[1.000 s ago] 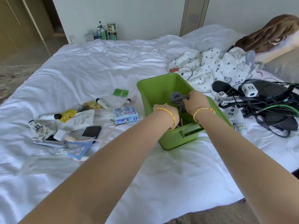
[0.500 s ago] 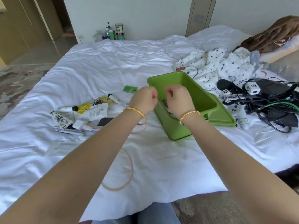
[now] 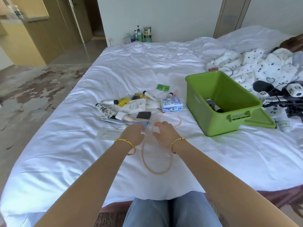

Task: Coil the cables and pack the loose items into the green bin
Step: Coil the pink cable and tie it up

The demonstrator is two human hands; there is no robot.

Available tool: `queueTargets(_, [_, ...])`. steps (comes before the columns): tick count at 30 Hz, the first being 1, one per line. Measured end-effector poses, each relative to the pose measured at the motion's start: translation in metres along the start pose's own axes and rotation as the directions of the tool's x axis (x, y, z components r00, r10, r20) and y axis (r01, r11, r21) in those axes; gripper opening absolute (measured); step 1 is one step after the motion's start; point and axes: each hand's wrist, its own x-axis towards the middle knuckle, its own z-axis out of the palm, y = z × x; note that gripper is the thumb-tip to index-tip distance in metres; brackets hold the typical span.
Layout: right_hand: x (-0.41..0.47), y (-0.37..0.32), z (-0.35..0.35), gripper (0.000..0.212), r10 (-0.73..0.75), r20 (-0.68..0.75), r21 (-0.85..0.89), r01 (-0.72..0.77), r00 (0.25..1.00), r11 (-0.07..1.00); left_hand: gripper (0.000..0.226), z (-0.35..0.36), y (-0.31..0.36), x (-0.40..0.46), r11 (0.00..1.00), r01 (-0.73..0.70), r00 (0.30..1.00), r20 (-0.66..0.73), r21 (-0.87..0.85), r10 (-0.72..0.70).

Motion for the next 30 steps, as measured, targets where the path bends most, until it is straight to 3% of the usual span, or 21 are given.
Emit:
queueTargets(6, [0.012, 0.0, 0.032, 0.058, 0.006, 0.065, -0.253, 0.011, 0.998, 0.967, 0.055, 0.02, -0.037, -0.006, 0.992, -0.068, 0.996, 0.067, 0.108, 0.061])
queueTargets(9, [0.015, 0.006, 0.035, 0.067, 0.061, 0.107, -0.294, -0.027, 0.992, 0.956, 0.052, 0.027, -0.042, -0.008, 0.982, -0.067, 0.998, 0.021, 0.178, 0.064])
queueTargets(11, [0.016, 0.007, 0.037, 0.071, 0.001, 0.098, -0.347, 0.034, 0.995, 0.937, 0.047, 0.03, -0.042, -0.009, 0.977, -0.027, 0.999, -0.031, 0.21, 0.034])
queueTargets(14, [0.02, 0.004, 0.039, 0.048, -0.084, 0.069, -0.441, 0.106, 0.994, 0.891, 0.045, 0.033, -0.041, -0.006, 0.963, -0.024, 1.0, -0.013, 0.27, 0.028])
queueTargets(18, [0.023, 0.006, 0.041, 0.028, -0.111, 0.062, -0.546, 0.127, 0.992, 0.828, 0.061, 0.027, -0.039, 0.004, 0.974, -0.023, 0.999, 0.04, 0.226, 0.014])
queueTargets(22, [0.014, 0.013, 0.042, 0.024, -0.104, 0.108, -0.371, 0.137, 0.989, 0.919, 0.064, 0.023, -0.04, 0.009, 0.977, -0.013, 0.998, 0.068, 0.214, -0.002])
queueTargets(26, [0.002, 0.011, 0.034, 0.021, -0.107, -0.094, -0.011, 0.106, 0.99, 0.994, 0.053, 0.026, -0.04, 0.005, 0.974, 0.022, 0.999, 0.032, 0.224, -0.03])
queueTargets(30, [-0.008, 0.002, 0.025, 0.019, -0.167, -0.227, 0.105, 0.195, 0.96, 0.975, 0.046, 0.029, -0.03, -0.003, 0.987, 0.011, 0.996, -0.085, 0.162, 0.003])
